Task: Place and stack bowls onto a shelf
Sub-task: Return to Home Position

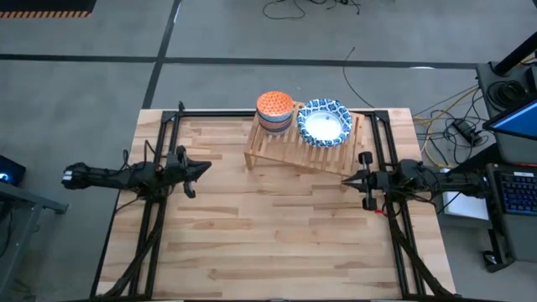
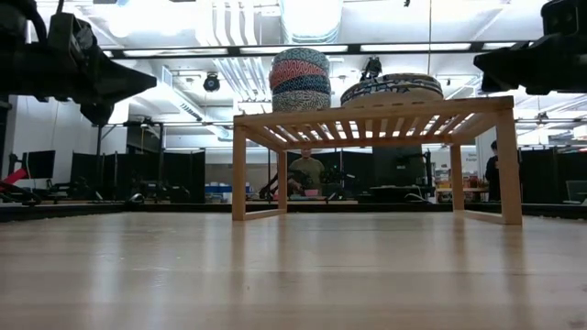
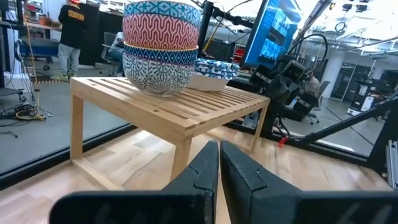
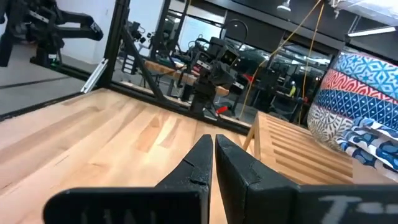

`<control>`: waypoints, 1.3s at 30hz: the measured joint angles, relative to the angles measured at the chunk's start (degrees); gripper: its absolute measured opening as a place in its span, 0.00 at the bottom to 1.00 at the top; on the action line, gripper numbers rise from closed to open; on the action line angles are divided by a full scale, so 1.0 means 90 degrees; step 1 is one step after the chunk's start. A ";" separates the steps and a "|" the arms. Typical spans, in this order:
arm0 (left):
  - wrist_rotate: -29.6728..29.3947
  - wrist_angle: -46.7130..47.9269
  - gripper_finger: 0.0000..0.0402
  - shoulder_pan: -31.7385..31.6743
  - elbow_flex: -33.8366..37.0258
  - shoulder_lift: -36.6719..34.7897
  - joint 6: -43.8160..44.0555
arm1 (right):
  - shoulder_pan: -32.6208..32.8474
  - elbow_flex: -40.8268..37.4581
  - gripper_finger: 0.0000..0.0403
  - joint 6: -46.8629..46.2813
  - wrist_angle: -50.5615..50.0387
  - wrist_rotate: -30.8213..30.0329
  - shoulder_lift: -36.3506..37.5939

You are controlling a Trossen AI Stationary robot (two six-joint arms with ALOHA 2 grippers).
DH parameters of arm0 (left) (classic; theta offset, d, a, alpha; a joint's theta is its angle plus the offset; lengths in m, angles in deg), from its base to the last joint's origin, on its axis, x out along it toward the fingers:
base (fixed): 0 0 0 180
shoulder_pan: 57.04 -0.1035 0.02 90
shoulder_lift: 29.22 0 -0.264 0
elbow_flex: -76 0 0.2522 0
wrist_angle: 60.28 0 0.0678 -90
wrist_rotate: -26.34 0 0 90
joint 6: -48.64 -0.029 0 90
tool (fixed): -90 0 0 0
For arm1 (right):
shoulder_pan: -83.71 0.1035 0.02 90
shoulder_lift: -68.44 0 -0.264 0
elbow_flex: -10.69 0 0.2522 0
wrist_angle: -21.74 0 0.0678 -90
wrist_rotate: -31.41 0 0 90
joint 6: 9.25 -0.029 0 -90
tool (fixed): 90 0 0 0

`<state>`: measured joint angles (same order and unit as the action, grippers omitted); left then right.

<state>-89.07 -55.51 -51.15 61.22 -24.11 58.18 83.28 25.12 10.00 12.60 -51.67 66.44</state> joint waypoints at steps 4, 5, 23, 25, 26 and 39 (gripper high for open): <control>0.0000 0.0002 0.00 0.0000 0.0000 0.0035 -0.0001 | 0.0001 -0.0002 0.02 -0.0279 0.0009 0.0001 0.0002; 0.0000 0.0006 0.00 0.0000 0.0000 0.0043 0.0000 | 0.0000 -0.0002 0.02 -0.0357 0.0015 0.0000 0.0001; 0.0002 0.0007 0.00 0.0000 0.0000 0.0135 -0.0002 | 0.0000 -0.0005 0.02 -0.0635 0.0020 0.0000 0.0002; 0.0002 0.0007 0.00 0.0000 0.0000 0.0138 -0.0002 | 0.0000 -0.0005 0.02 -0.0639 0.0020 0.0000 0.0002; 0.0002 0.0007 0.00 0.0000 -0.0001 0.0138 -0.0002 | 0.0002 -0.0007 0.02 -0.0639 0.0020 0.0000 0.0002; 0.0002 0.0007 0.00 0.0001 -0.0002 0.0138 -0.0002 | 0.0000 -0.0007 0.02 -0.0637 0.0020 0.0000 0.0002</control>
<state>-89.05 -55.44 -51.15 61.20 -22.87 58.16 83.28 25.06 4.27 12.78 -51.67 66.46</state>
